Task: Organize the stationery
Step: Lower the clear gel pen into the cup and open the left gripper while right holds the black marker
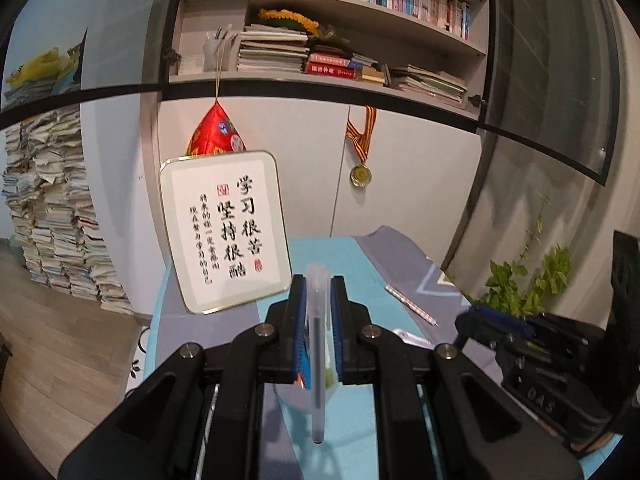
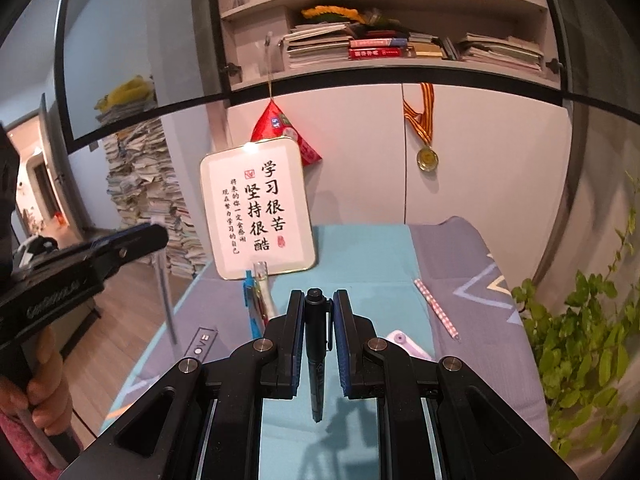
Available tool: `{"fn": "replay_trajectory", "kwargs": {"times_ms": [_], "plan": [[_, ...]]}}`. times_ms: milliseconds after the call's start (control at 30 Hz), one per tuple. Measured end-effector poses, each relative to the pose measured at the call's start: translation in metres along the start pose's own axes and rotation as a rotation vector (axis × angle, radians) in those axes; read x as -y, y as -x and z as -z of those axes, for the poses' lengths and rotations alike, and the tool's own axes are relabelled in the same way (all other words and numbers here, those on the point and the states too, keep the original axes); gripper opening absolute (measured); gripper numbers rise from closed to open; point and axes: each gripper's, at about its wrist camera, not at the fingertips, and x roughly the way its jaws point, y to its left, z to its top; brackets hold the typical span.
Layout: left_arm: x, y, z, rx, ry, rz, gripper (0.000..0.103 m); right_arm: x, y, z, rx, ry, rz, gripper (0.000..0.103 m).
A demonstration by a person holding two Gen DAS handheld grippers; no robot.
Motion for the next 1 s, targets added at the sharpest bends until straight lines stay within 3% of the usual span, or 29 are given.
{"fn": "replay_trajectory", "kwargs": {"times_ms": [300,1000], "plan": [[-0.015,-0.016,-0.012,0.079,0.041,-0.021,0.010,0.009,-0.003,0.000,-0.005,-0.023,0.022,0.015],[-0.024,-0.055,0.011,0.018,0.057,-0.033,0.010,0.005,-0.016,-0.002,-0.017,-0.031,0.008,0.015]]}}
